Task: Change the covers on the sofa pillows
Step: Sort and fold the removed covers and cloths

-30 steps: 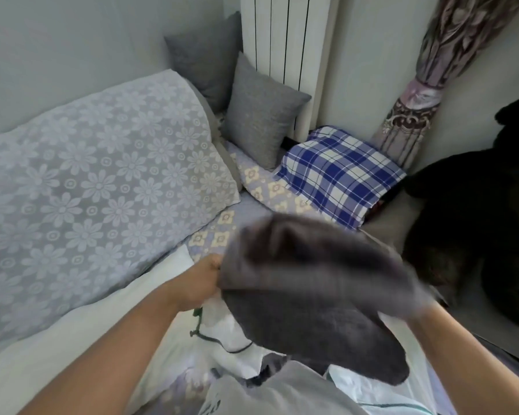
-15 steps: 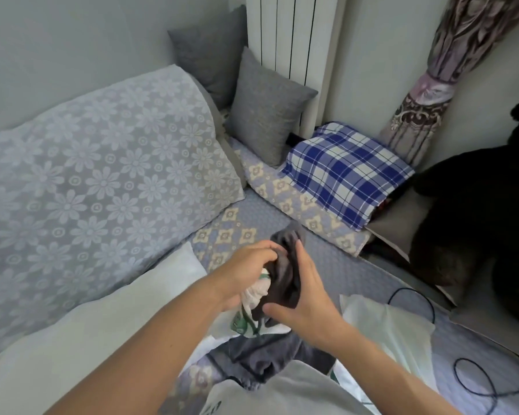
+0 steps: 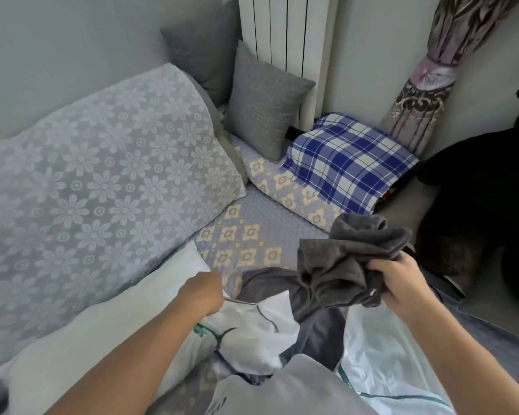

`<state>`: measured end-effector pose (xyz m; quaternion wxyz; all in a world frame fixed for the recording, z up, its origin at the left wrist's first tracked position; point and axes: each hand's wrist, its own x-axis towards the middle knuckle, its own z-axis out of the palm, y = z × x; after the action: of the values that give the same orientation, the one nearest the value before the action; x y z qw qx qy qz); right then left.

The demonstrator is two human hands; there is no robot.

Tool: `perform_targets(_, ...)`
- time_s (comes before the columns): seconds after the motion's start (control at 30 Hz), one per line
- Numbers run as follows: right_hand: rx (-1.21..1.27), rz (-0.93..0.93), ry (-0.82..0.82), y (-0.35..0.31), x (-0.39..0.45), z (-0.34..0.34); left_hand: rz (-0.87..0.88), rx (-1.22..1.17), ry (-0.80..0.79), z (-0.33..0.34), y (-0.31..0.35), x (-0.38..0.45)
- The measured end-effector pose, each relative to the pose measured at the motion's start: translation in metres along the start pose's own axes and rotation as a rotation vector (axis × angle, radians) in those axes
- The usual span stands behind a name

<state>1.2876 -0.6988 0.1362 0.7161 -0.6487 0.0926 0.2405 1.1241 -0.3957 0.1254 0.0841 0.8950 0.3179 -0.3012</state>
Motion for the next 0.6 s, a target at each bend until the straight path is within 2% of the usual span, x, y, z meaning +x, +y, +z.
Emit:
perform_targets(0.13, 0.156, 0.078, -0.224, -0.009, -0.020, -0.004, 0.042, -0.302, 0.172, -0.004, 0.000, 0.005)
perform_targets(0.23, 0.195, 0.223, -0.415, -0.006, -0.035, 0.004, 0.108, -0.568, 0.058, -0.031, 0.017, -0.012)
perform_targets(0.3, 0.173, 0.282, -0.536, 0.004, -0.042, 0.024, 0.149, -0.687, 0.036, -0.050, 0.028, -0.030)
perform_targets(0.4, 0.088, 0.315, -0.637, 0.021, -0.045, 0.057, 0.285, -0.650, 0.034, -0.073, 0.048, -0.057)
perform_targets(0.5, 0.127, 0.294, -0.607, 0.027, -0.041, 0.074, 0.445, -0.496, 0.050, -0.081, 0.054, -0.072)
perform_targets(0.53, 0.166, 0.247, -0.524, 0.029, -0.038, 0.076, 0.469, -0.476, 0.074, -0.081, 0.051, -0.073)
perform_targets(0.6, 0.228, 0.140, -0.226, 0.033, -0.032, 0.081, 0.514, -0.450, 0.173, -0.077, 0.042, -0.073)
